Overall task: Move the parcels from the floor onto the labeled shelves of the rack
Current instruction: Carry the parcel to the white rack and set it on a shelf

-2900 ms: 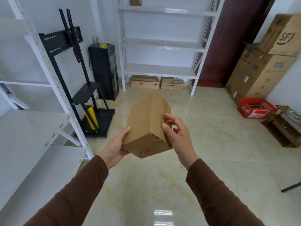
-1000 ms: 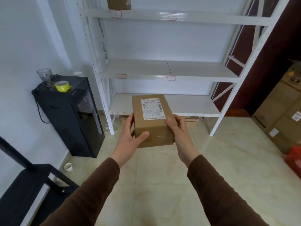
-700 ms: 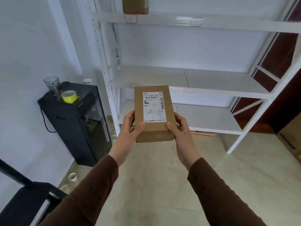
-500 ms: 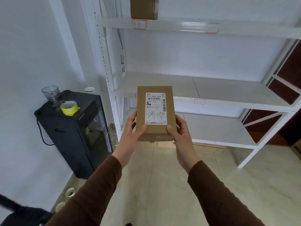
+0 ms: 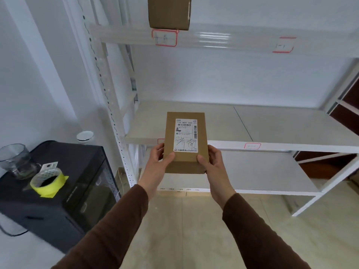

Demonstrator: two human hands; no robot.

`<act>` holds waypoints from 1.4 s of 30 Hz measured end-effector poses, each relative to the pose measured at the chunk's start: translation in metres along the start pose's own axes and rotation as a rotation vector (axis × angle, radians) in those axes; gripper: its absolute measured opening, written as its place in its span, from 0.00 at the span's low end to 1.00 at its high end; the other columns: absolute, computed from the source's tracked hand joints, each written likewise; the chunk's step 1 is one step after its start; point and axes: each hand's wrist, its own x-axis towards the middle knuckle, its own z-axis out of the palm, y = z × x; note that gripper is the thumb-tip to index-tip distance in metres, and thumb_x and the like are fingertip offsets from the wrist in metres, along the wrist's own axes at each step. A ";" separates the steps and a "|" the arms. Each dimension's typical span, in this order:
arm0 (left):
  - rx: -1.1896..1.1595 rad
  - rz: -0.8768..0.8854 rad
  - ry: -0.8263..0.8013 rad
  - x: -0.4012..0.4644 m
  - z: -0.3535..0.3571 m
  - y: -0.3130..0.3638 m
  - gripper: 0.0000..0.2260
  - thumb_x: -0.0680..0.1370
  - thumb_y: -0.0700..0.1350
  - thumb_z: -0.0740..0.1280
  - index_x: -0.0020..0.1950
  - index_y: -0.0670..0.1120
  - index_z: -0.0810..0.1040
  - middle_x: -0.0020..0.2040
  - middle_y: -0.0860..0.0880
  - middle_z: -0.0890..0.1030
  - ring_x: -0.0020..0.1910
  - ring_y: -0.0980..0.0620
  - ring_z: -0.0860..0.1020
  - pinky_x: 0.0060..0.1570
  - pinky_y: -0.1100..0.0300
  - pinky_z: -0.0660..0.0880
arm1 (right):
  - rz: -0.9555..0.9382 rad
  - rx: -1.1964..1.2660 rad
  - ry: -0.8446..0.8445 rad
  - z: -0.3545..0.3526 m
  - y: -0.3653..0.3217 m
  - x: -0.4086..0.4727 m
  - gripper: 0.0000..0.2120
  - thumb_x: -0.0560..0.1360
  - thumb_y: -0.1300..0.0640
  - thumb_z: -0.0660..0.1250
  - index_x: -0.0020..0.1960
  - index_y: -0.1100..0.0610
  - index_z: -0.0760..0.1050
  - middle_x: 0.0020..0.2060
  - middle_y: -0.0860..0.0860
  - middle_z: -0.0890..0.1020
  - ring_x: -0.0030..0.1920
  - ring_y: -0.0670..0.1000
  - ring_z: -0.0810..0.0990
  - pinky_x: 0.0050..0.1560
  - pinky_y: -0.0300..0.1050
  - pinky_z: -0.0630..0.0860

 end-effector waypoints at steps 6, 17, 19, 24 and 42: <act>0.041 -0.010 0.009 0.117 -0.004 0.002 0.22 0.82 0.49 0.68 0.75 0.53 0.68 0.71 0.53 0.78 0.69 0.50 0.76 0.66 0.57 0.72 | 0.034 -0.034 0.007 0.011 0.006 0.119 0.30 0.71 0.39 0.69 0.73 0.38 0.72 0.71 0.49 0.77 0.73 0.55 0.74 0.74 0.62 0.71; 0.129 -0.129 0.078 0.278 -0.011 0.006 0.21 0.86 0.52 0.60 0.80 0.55 0.66 0.68 0.51 0.77 0.62 0.52 0.77 0.54 0.60 0.73 | 0.145 -0.050 -0.045 0.036 0.023 0.295 0.23 0.83 0.47 0.60 0.77 0.43 0.71 0.71 0.48 0.78 0.71 0.53 0.75 0.74 0.61 0.71; 0.134 -0.137 0.082 0.298 -0.014 0.006 0.21 0.87 0.52 0.58 0.81 0.54 0.65 0.68 0.52 0.76 0.66 0.49 0.75 0.60 0.57 0.70 | 0.152 -0.027 -0.043 0.042 0.026 0.314 0.22 0.85 0.53 0.59 0.78 0.47 0.70 0.70 0.48 0.80 0.70 0.52 0.76 0.74 0.59 0.72; 0.141 -0.166 0.059 0.338 -0.022 0.003 0.21 0.87 0.50 0.57 0.81 0.53 0.65 0.68 0.53 0.75 0.69 0.49 0.72 0.68 0.55 0.68 | 0.199 -0.012 -0.014 0.056 0.035 0.346 0.20 0.86 0.54 0.58 0.77 0.48 0.70 0.69 0.49 0.79 0.70 0.53 0.75 0.74 0.60 0.71; 0.125 -0.193 0.022 0.383 -0.039 -0.021 0.22 0.87 0.49 0.59 0.82 0.53 0.64 0.65 0.52 0.77 0.58 0.55 0.78 0.55 0.62 0.73 | 0.251 -0.034 0.068 0.069 0.053 0.380 0.14 0.85 0.56 0.58 0.69 0.46 0.73 0.68 0.48 0.79 0.69 0.52 0.76 0.74 0.59 0.72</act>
